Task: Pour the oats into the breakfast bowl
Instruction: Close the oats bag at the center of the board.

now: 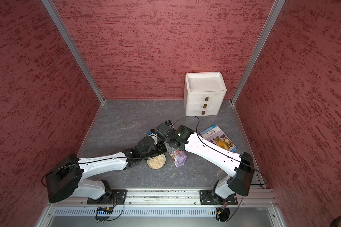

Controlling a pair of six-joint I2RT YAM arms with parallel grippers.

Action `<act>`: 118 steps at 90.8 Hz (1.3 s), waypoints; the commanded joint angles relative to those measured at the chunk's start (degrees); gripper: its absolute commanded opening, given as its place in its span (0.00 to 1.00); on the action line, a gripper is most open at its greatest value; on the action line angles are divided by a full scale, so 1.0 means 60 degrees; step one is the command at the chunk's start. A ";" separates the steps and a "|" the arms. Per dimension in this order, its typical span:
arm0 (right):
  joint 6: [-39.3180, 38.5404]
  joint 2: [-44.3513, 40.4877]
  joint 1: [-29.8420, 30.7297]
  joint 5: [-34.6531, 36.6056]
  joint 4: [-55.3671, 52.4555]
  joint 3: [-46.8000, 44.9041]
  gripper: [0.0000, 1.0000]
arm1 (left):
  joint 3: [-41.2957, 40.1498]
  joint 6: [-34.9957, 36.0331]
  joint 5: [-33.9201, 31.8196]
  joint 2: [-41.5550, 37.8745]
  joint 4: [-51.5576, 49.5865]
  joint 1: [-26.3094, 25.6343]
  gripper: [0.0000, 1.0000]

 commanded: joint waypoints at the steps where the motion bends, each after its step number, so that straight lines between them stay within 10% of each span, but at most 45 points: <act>1: 0.0203 -0.0143 0.0044 -0.0142 -0.0064 -0.0060 0.15 | 0.0032 -0.0041 0.0075 0.0083 0.0312 -0.0047 0.40; 8: 0.0203 -0.0137 0.0044 -0.0078 -0.0087 -0.0098 0.00 | 0.0032 -0.0039 0.0064 0.0087 0.0310 -0.0049 0.40; 70: 0.0669 -0.0608 0.0319 -0.0037 -0.0344 -0.0652 0.13 | 0.0091 -0.0012 0.0105 0.0079 0.0312 -0.0049 0.39; 111: 0.0779 -0.1063 0.0736 0.0421 -0.0197 -0.0662 0.00 | 0.0049 -0.0026 0.0056 0.0044 0.0304 -0.0060 0.39; 118: 0.0945 -0.0972 0.0747 0.0210 -0.0441 -0.0619 0.26 | 0.0047 -0.0038 0.0061 0.0046 0.0311 -0.0060 0.39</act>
